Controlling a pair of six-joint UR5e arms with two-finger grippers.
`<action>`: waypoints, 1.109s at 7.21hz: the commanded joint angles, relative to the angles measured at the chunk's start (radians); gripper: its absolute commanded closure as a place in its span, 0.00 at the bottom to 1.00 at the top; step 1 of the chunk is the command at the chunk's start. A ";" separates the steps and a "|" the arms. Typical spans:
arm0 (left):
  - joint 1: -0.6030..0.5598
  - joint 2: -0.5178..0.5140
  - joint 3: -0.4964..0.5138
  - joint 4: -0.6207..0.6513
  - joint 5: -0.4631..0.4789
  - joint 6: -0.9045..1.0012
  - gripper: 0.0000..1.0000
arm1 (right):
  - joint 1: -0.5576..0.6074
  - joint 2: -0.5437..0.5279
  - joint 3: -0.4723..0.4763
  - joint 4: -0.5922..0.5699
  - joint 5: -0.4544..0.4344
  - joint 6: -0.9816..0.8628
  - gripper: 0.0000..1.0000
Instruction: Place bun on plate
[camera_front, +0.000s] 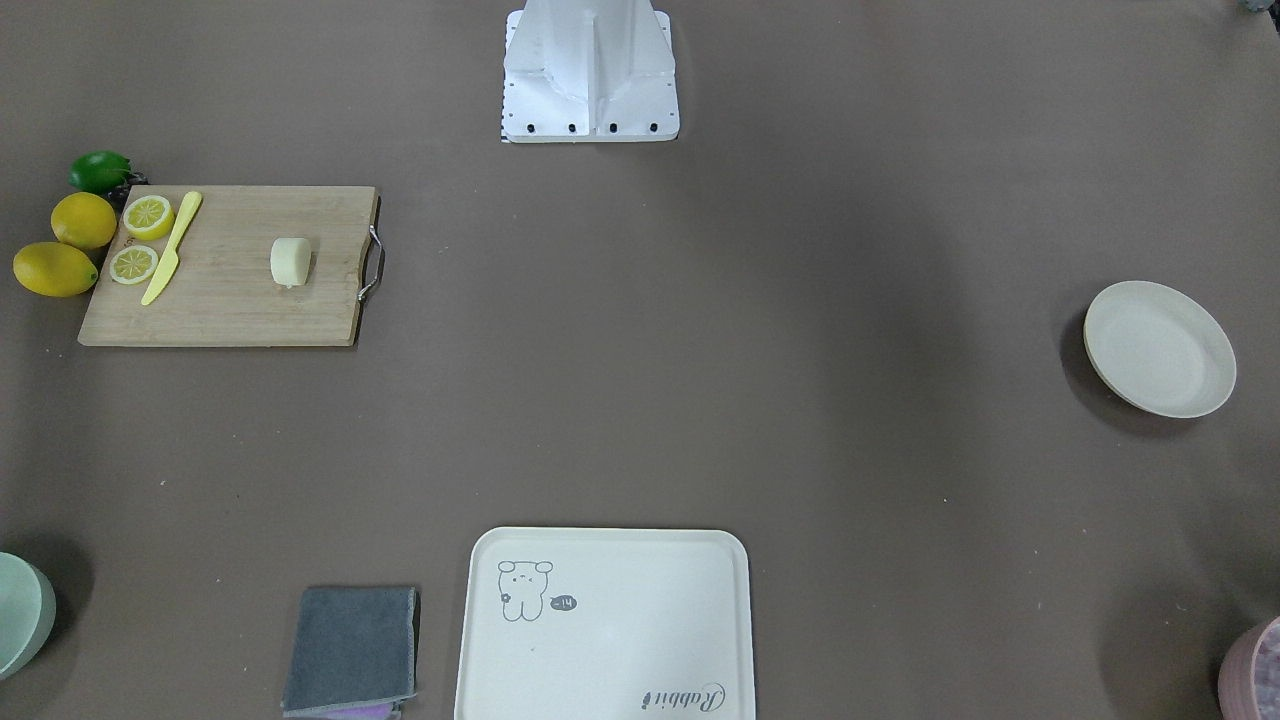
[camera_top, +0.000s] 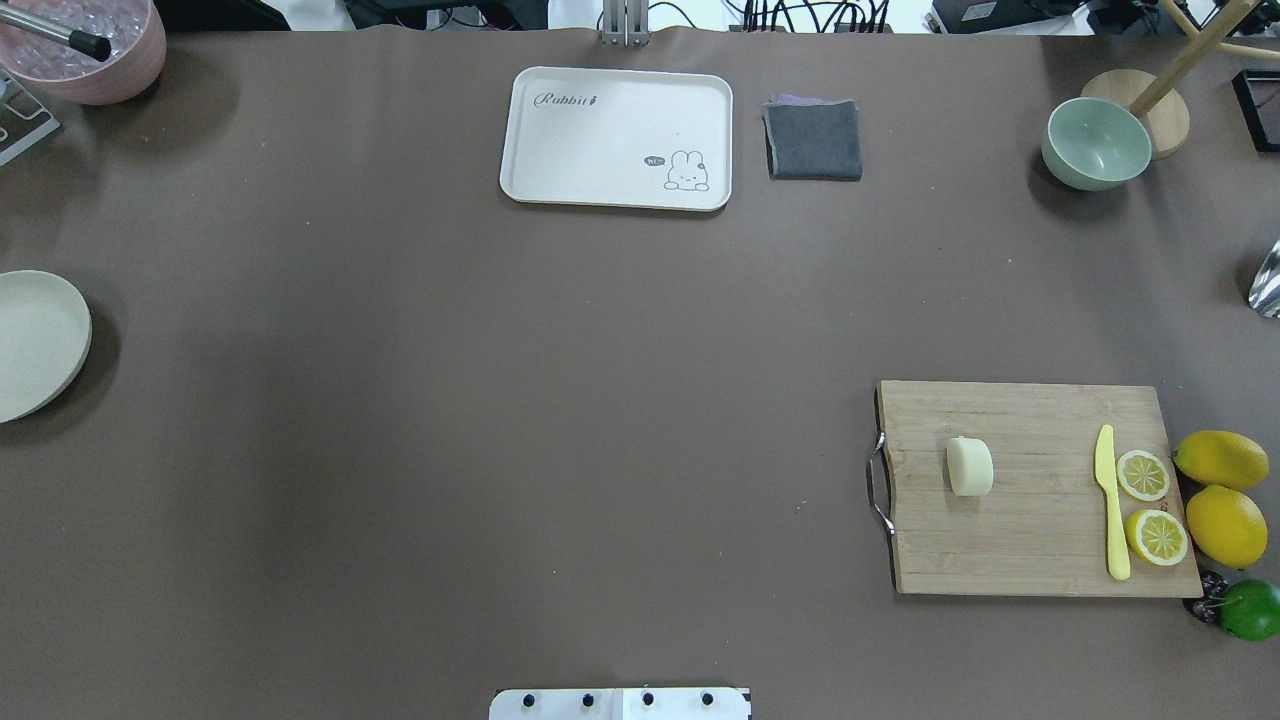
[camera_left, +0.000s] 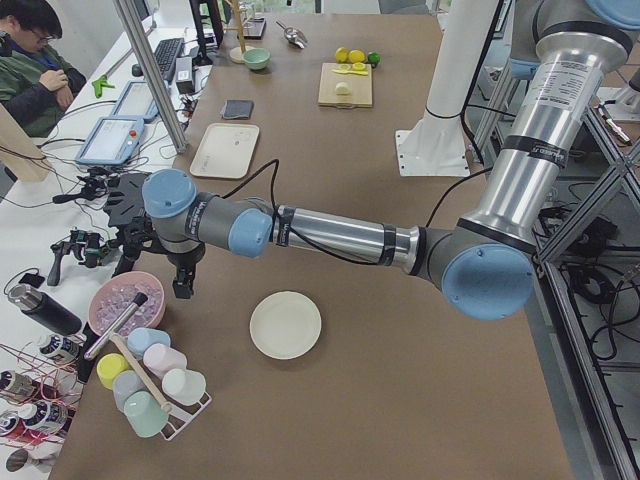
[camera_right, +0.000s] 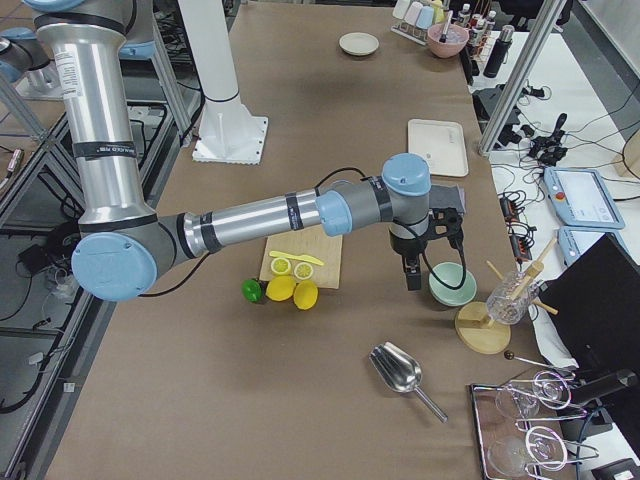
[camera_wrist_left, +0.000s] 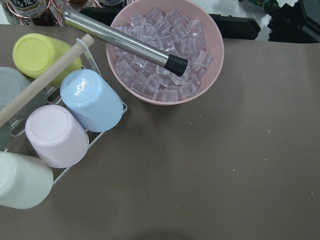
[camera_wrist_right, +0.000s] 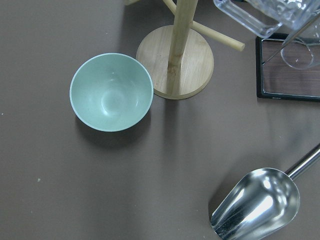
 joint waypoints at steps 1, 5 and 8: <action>0.001 0.004 0.017 -0.007 0.001 -0.021 0.02 | 0.000 0.004 0.001 0.000 -0.004 0.000 0.00; 0.044 0.010 0.022 0.003 0.011 -0.016 0.02 | 0.000 0.018 0.002 0.000 -0.001 0.000 0.00; 0.046 0.010 0.023 0.003 0.014 -0.016 0.02 | 0.000 0.015 0.019 0.000 0.004 0.002 0.00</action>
